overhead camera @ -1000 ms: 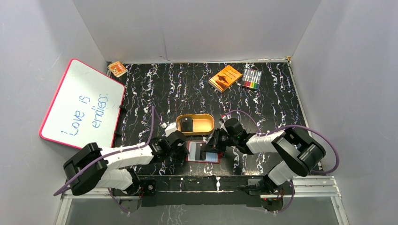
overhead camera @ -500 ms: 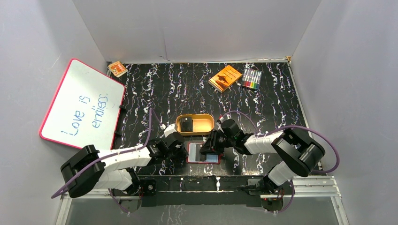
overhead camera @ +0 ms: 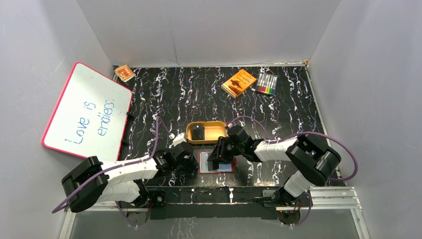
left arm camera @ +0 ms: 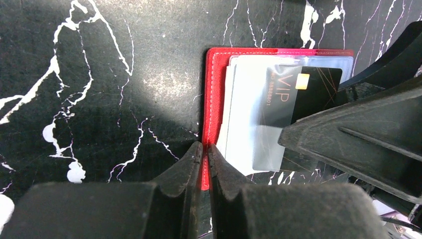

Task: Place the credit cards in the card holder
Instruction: Insert the credit card into the card holder.

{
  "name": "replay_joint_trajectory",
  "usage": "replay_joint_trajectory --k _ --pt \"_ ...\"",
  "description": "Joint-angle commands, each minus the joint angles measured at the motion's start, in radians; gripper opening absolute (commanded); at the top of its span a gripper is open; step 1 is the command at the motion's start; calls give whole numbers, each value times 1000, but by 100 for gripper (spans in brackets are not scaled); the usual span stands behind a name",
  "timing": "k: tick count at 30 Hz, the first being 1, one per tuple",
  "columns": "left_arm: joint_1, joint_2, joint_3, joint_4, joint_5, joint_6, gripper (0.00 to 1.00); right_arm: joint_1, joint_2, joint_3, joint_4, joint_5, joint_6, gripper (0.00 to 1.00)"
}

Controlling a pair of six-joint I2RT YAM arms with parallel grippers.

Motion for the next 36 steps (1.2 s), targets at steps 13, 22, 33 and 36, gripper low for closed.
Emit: replay_joint_trajectory --k 13,22,33,36 --pt "-4 -18 -28 -81 -6 -13 7 5 -160 14 -229 145 -67 48" --pt "-4 -133 -18 -91 -53 10 7 0 -146 -10 -181 135 -73 28" --pt "-3 -195 23 -73 -68 47 9 -2 -177 60 -320 203 -136 64" --pt "-3 -188 12 -54 -62 39 9 -1 -183 103 -409 239 -164 71"
